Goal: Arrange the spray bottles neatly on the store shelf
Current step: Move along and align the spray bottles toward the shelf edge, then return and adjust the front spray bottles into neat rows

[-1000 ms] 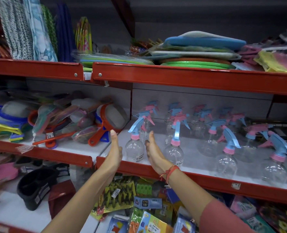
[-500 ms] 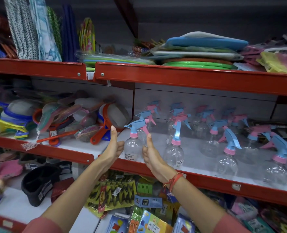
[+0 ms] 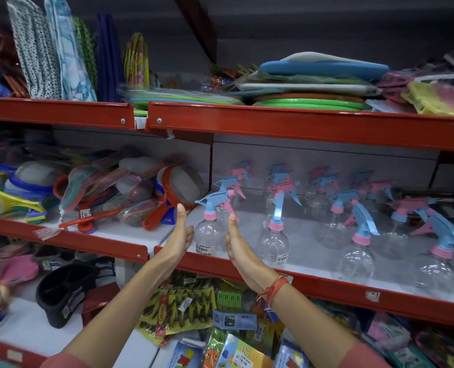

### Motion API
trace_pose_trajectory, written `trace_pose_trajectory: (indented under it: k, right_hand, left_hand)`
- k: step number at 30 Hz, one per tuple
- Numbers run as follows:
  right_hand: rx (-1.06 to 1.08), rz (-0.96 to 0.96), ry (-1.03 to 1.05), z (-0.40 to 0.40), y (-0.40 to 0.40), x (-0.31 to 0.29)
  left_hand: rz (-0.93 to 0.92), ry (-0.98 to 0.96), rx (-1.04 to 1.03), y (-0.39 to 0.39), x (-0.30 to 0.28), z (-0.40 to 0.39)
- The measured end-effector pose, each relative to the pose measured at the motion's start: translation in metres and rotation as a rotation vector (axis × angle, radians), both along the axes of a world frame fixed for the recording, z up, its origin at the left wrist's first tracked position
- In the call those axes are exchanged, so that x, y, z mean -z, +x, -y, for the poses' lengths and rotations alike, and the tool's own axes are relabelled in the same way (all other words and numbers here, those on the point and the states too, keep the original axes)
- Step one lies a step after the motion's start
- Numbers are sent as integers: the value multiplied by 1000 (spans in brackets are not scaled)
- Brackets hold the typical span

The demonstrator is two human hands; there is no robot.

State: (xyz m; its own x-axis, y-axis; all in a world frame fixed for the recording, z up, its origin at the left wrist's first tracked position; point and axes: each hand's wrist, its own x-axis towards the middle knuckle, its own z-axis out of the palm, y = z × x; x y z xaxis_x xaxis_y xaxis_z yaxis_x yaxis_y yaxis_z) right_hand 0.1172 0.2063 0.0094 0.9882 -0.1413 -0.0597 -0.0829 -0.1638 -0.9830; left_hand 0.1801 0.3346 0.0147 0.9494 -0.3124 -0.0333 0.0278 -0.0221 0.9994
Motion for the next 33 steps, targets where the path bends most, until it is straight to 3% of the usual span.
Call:
trace_pose_trajectory:
  k: [2,6,9,13,14,18,22,25,33]
  right_hand:
    - [9,-23,-51,5,-7,2]
    - [14,136,-21,27,-32,1]
    - [35,243,53,41,-48,-8]
    - [221,297,66,65,-60,-13]
    - [310,321,102,109,-86,-12]
    - [454,327,132,140,-71,3]
    - [237,117,66,145,-33,2]
    - [90,42,142,140,-20,-1]
    - [26,22,160,138,-32,0]
  left_hand:
    - [65,8,-97,-7,3,2]
    - [319,-33,-343,-33,8,5]
    - [431,-87,-310,-44,4,7]
    - [385,-51,-141,-50,3,26]
    - [371,-13,-73,-75,-1,71]
    - [244,105,-22,-87,12,98]
    - [76,78,83,-102,9,101]
    - [27,82,101,-107,4,109]
    - [29,126,87,-86,-1,112]
